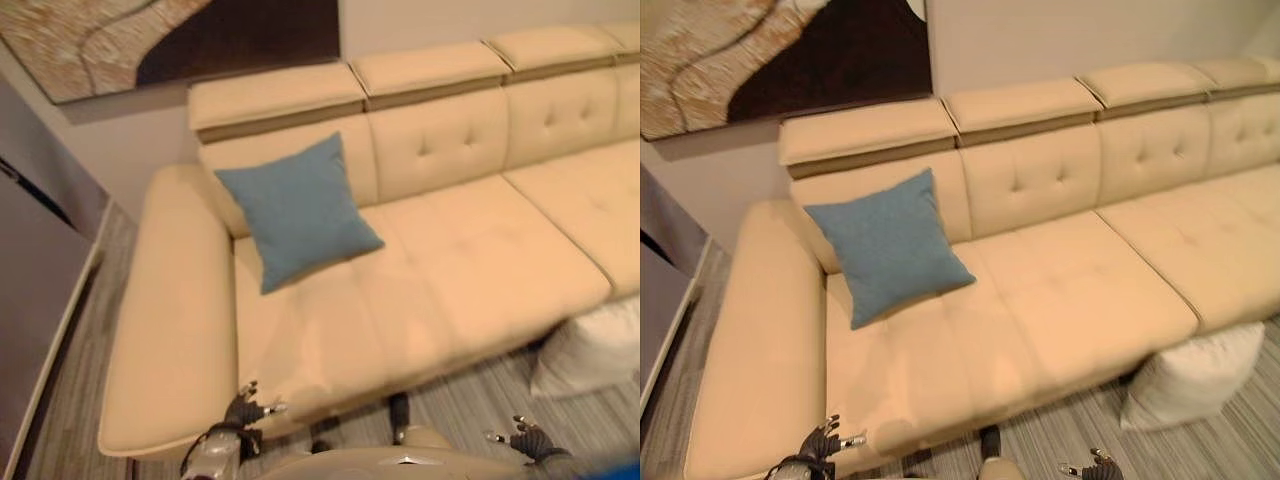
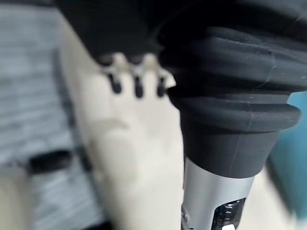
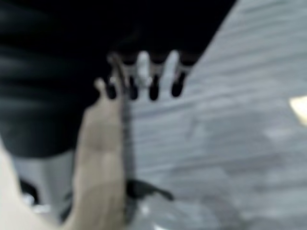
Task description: Pick up all the scattered cushions and arrange them neatly on the sofa.
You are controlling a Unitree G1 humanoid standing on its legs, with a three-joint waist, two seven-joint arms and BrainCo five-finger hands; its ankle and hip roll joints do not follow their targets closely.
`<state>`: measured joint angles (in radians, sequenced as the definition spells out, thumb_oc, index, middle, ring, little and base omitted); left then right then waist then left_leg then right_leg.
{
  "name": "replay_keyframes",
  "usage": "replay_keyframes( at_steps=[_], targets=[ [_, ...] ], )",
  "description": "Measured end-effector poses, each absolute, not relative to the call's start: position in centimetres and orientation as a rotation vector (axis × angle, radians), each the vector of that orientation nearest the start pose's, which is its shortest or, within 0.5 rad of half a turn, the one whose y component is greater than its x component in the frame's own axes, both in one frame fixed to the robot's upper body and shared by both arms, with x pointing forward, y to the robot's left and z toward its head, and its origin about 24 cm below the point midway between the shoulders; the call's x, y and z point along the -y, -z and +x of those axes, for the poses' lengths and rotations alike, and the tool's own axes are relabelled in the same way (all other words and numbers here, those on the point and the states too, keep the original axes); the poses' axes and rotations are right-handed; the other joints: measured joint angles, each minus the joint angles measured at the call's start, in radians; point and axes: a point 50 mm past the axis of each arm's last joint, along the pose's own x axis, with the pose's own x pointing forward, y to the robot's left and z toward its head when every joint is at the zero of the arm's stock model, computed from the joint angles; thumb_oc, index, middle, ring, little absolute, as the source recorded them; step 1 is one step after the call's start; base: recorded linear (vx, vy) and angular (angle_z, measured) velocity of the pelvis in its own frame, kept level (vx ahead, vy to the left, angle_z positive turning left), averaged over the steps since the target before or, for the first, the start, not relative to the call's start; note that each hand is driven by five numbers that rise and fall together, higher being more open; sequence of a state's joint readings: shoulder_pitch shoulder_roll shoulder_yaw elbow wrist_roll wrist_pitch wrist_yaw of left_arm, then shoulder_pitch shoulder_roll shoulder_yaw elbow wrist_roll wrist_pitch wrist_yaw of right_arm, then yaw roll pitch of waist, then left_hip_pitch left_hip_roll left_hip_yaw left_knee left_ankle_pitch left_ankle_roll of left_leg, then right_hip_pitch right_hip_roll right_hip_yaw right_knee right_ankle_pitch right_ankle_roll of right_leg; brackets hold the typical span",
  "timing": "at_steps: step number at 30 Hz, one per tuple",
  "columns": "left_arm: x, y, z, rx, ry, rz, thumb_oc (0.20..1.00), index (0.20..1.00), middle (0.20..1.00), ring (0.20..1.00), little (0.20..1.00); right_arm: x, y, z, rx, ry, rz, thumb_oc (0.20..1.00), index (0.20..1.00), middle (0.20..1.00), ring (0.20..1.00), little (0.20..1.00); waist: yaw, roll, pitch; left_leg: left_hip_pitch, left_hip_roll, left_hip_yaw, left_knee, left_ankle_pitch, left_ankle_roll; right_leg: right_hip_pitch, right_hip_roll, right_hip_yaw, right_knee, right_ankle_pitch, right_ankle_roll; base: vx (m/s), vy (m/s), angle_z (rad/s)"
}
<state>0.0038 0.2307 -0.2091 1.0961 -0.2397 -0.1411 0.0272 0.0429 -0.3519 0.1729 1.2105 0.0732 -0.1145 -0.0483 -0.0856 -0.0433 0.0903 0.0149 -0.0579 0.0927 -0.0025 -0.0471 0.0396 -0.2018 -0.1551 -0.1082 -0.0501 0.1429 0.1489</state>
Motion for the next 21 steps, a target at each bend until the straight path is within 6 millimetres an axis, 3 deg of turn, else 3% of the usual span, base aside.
replay_keyframes(
  at_steps=[1,3,4,5,6,7,9,10,12,13,14,16,17,18,21],
  targets=[
    [-21.4,14.8,12.6,-0.968,-0.078,0.127,1.000,1.000,1.000,1.000,1.000,27.0,15.0,8.5,-1.143,0.124,-0.364,1.000,1.000,1.000,1.000,1.000,0.000,0.018,0.004,0.005,0.010,0.025,-0.032,0.015,0.022,-0.021,0.004,-0.030,0.011,0.000,0.024,-0.34,0.083,-1.11],
    [-21.5,14.9,12.2,-0.976,-0.067,0.147,1.000,1.000,1.000,1.000,1.000,26.2,15.2,8.3,-1.155,0.102,-0.355,1.000,1.000,1.000,1.000,1.000,-0.002,0.022,0.004,0.006,0.026,0.065,-0.049,0.026,0.030,-0.036,0.009,-0.084,0.045,0.006,0.034,-0.25,0.035,-0.76],
    [-21.8,14.9,12.2,-0.977,-0.072,0.155,1.000,1.000,1.000,1.000,1.000,26.0,15.3,8.4,-1.154,0.101,-0.353,1.000,1.000,1.000,1.000,1.000,0.006,0.017,0.015,0.007,0.032,0.092,-0.042,0.038,0.039,-0.031,-0.020,-0.167,0.086,-0.004,0.058,-0.18,0.051,-0.83],
    [-22.2,15.1,11.5,-1.005,-0.086,0.159,1.000,1.000,1.000,1.000,1.000,25.9,15.4,8.1,-1.163,0.095,-0.350,1.000,1.000,1.000,1.000,1.000,0.026,0.012,0.012,0.023,0.035,0.123,-0.055,0.047,0.037,-0.013,-0.036,-0.233,0.127,-0.024,0.047,-0.25,0.061,-0.64],
    [-22.6,15.3,10.9,-1.032,-0.096,0.170,1.000,1.000,1.000,1.000,1.000,25.7,15.5,8.0,-1.165,0.093,-0.348,1.000,1.000,1.000,1.000,1.000,0.022,0.014,0.014,0.013,0.042,0.124,-0.036,0.045,0.033,0.009,-0.041,-0.266,0.154,-0.053,0.038,-0.27,0.037,-0.61],
    [-22.8,15.3,10.9,-1.046,-0.085,0.196,1.000,1.000,1.000,1.000,1.000,25.9,15.4,8.2,-1.169,0.094,-0.352,1.000,1.000,1.000,1.000,1.000,0.040,0.034,0.027,0.019,0.073,0.162,-0.040,0.057,0.023,0.004,-0.043,-0.293,0.257,-0.106,0.022,-0.23,-0.006,-0.41],
    [-22.9,15.5,10.3,-1.073,-0.086,0.201,1.000,1.000,1.000,1.000,1.000,25.9,15.2,9.1,-1.144,0.093,-0.355,1.000,1.000,1.000,1.000,1.000,0.051,0.067,0.042,0.042,0.126,0.202,-0.055,0.071,0.003,-0.015,-0.019,-0.236,0.478,-0.201,0.020,-0.20,-0.078,-0.75],
    [-23.0,15.8,9.2,-1.107,-0.092,0.201,1.000,1.000,1.000,1.000,1.000,25.8,15.1,9.7,-1.128,0.089,-0.356,1.000,1.000,1.000,1.000,1.000,0.081,0.077,0.030,0.049,0.154,0.235,-0.066,0.069,-0.014,0.030,-0.046,-0.275,0.499,-0.246,0.020,-0.14,-0.098,-0.86],
    [-23.3,16.0,8.2,-1.143,-0.103,0.203,1.000,1.000,1.000,1.000,1.000,25.6,15.1,9.9,-1.125,0.083,-0.357,1.000,1.000,1.000,1.000,1.000,0.104,0.063,0.023,0.051,0.175,0.282,-0.064,0.082,-0.042,0.086,-0.105,-0.364,0.469,-0.302,-0.012,-0.08,-0.214,-0.88],
    [-24.0,15.9,7.9,-1.152,-0.131,0.205,1.000,1.000,1.000,1.000,1.000,25.0,15.3,10.1,-1.120,0.074,-0.341,1.000,1.000,1.000,1.000,1.000,0.122,0.025,0.015,0.045,0.187,0.298,-0.037,0.073,-0.089,0.138,-0.081,-0.387,0.325,-0.294,-0.048,-0.04,-0.213,-0.80],
    [-24.1,16.0,7.5,-1.168,-0.138,0.199,1.000,1.000,1.000,1.000,1.000,24.6,15.4,10.0,-1.118,0.070,-0.333,1.000,1.000,1.000,1.000,1.000,0.105,0.026,0.004,0.040,0.213,0.289,-0.024,0.076,-0.089,0.157,-0.040,-0.345,0.268,-0.263,-0.056,-0.04,-0.183,-0.98],
    [-24.2,16.0,7.2,-1.175,-0.145,0.196,1.000,1.000,1.000,1.000,1.000,24.7,15.4,9.9,-1.121,0.069,-0.335,1.000,1.000,1.000,1.000,1.000,0.119,0.016,-0.017,0.054,0.217,0.277,-0.010,0.073,-0.096,0.177,0.018,-0.301,0.195,-0.227,-0.092,-0.06,-0.147,-0.78],
    [-24.1,16.0,7.6,-1.163,-0.143,0.193,1.000,1.000,1.000,1.000,1.000,25.0,15.3,9.6,-1.120,0.076,-0.340,1.000,1.000,1.000,1.000,1.000,0.093,0.013,-0.024,0.027,0.238,0.288,0.037,0.082,-0.105,0.181,0.049,-0.290,0.167,-0.221,-0.101,-0.06,-0.100,-0.64],
    [-23.5,15.8,9.2,-1.121,-0.127,0.186,1.000,1.000,1.000,1.000,1.000,25.3,15.4,8.8,-1.136,0.087,-0.340,1.000,1.000,1.000,1.000,1.000,0.075,-0.001,-0.027,-0.002,0.263,0.271,0.106,0.090,-0.117,0.178,0.067,-0.274,0.151,-0.211,-0.118,-0.07,-0.111,-0.43],
    [-22.1,15.7,10.9,-1.083,-0.087,0.166,1.000,1.000,1.000,1.000,1.000,25.5,15.5,7.9,-1.158,0.087,-0.341,1.000,1.000,1.000,1.000,1.000,0.038,-0.016,-0.022,-0.011,0.270,0.252,0.144,0.084,-0.133,0.196,0.083,-0.252,0.120,-0.194,-0.142,-0.07,-0.032,-0.32]
  ],
)
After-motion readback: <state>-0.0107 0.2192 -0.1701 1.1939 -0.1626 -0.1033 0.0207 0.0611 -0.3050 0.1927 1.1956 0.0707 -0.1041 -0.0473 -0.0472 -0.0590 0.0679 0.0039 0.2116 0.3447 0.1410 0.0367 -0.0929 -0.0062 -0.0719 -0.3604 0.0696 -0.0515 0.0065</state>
